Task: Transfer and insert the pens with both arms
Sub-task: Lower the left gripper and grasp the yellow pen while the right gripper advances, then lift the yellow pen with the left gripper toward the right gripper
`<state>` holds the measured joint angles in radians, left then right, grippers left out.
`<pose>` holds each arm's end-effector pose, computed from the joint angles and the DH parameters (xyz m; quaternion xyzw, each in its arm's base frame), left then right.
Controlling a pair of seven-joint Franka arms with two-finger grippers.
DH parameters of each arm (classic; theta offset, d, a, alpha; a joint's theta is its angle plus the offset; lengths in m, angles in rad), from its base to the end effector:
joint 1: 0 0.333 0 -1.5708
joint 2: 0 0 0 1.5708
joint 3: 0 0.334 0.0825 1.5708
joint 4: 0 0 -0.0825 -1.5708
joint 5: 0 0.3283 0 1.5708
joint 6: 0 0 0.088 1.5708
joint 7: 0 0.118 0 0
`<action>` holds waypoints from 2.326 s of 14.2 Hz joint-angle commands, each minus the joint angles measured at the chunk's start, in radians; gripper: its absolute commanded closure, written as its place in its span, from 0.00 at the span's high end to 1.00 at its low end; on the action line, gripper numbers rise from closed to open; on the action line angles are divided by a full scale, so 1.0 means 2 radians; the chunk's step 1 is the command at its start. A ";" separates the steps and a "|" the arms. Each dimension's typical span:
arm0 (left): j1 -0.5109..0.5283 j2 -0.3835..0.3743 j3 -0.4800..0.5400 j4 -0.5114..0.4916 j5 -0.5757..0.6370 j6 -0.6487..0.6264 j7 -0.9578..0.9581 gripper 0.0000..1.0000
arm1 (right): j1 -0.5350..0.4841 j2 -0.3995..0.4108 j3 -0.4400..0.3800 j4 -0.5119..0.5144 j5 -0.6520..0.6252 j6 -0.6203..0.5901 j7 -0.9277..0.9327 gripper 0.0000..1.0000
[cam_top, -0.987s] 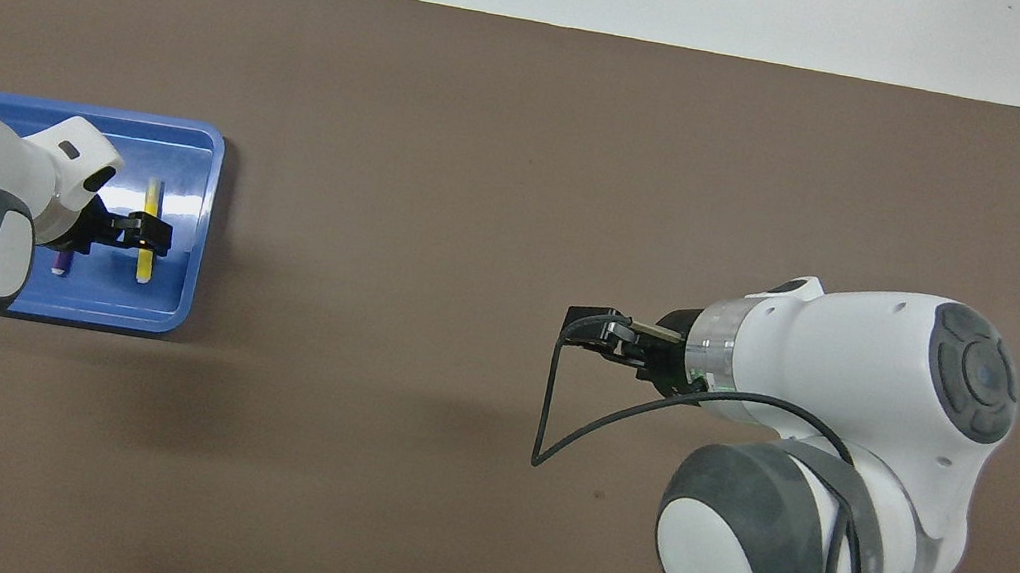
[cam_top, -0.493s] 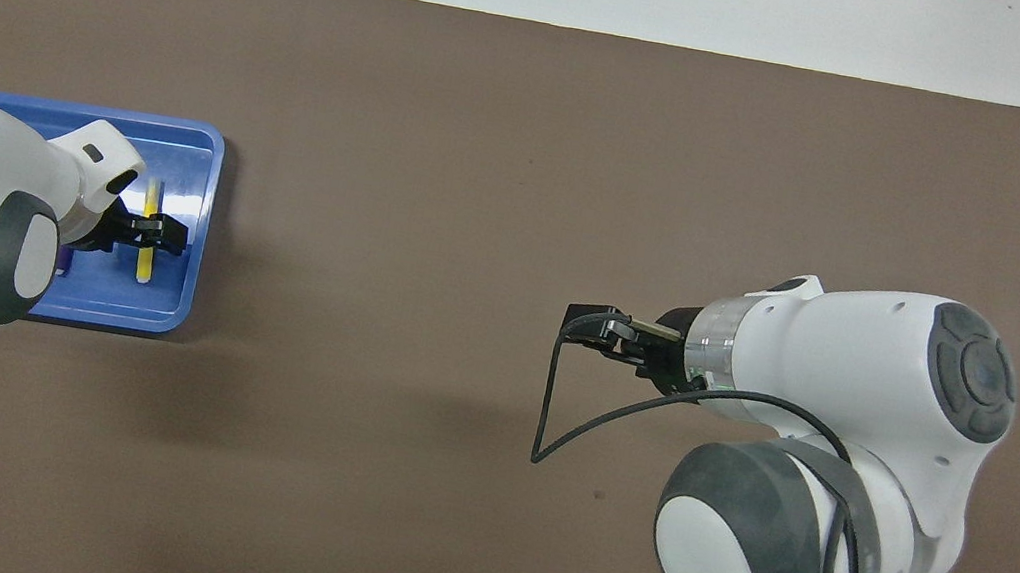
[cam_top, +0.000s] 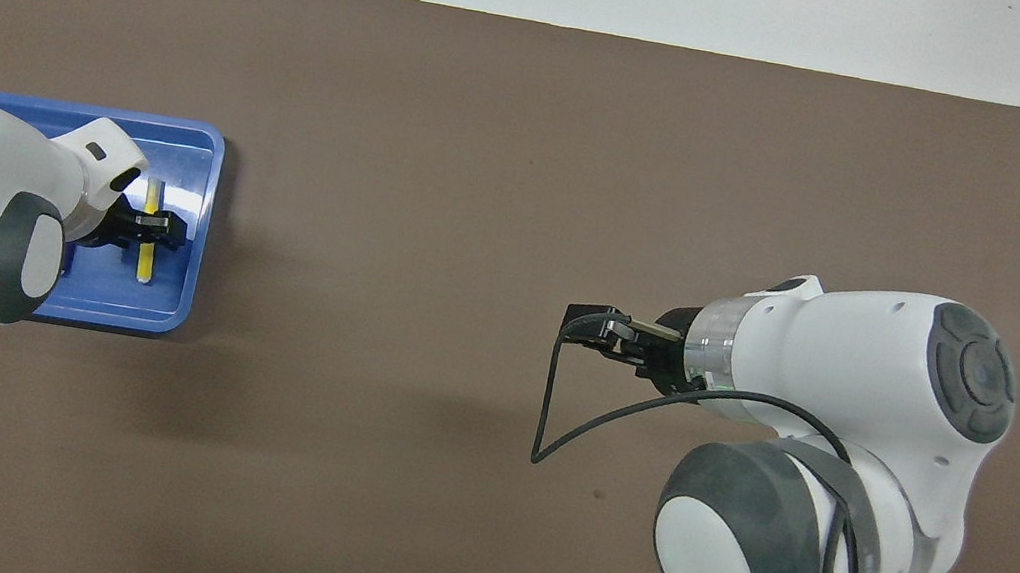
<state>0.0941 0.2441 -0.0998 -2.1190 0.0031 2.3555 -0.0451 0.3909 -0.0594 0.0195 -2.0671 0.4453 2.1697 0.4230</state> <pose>0.5371 -0.0012 0.3433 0.9997 0.0200 -0.0035 0.0109 0.4527 0.2197 0.5091 -0.9715 0.1154 0.0052 0.2069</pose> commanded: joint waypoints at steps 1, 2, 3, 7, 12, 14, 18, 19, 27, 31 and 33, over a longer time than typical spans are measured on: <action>-0.003 0.008 0.004 -0.004 -0.005 0.013 -0.003 0.31 | 0.002 0.002 0.001 0.000 0.011 0.010 0.002 1.00; -0.004 0.008 0.004 -0.004 -0.005 0.013 -0.003 0.17 | 0.002 0.002 0.001 0.000 0.011 0.009 0.002 1.00; -0.004 0.008 0.004 -0.003 -0.005 0.013 -0.003 0.07 | 0.002 0.002 0.001 0.000 0.011 0.009 0.002 1.00; -0.004 0.008 0.004 0.010 -0.005 -0.011 -0.003 0.00 | 0.002 0.002 0.001 0.000 0.011 0.009 0.002 1.00; -0.004 0.007 0.004 0.062 -0.005 -0.092 -0.003 0.00 | 0.002 0.002 0.001 0.000 0.011 0.010 0.002 1.00; -0.005 0.004 0.004 0.080 -0.005 -0.121 -0.004 0.00 | 0.002 0.002 0.001 0.000 0.011 0.010 0.002 1.00; -0.004 -0.015 0.004 0.114 -0.005 -0.187 -0.019 0.00 | 0.002 0.002 0.001 0.000 0.011 0.010 0.001 1.00; -0.005 -0.018 0.003 0.122 -0.006 -0.200 -0.049 0.00 | 0.002 0.002 0.001 0.000 0.011 0.010 0.001 1.00; -0.006 -0.058 -0.011 0.154 -0.094 -0.204 -0.339 0.00 | 0.002 0.002 0.001 0.000 0.011 0.010 0.001 1.00; -0.016 -0.093 -0.029 0.155 -0.110 -0.209 -0.488 0.00 | 0.002 0.002 0.001 0.000 0.023 0.011 0.001 1.00; -0.020 -0.114 -0.034 0.154 -0.139 -0.209 -0.555 0.00 | 0.002 0.002 0.002 0.002 0.057 0.015 0.001 1.00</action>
<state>0.0676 0.0670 -0.1692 -1.8033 -0.2305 1.9629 -1.0385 0.3913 -0.0593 0.0196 -2.0669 0.4950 2.1761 0.4230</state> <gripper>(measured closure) 0.775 0.000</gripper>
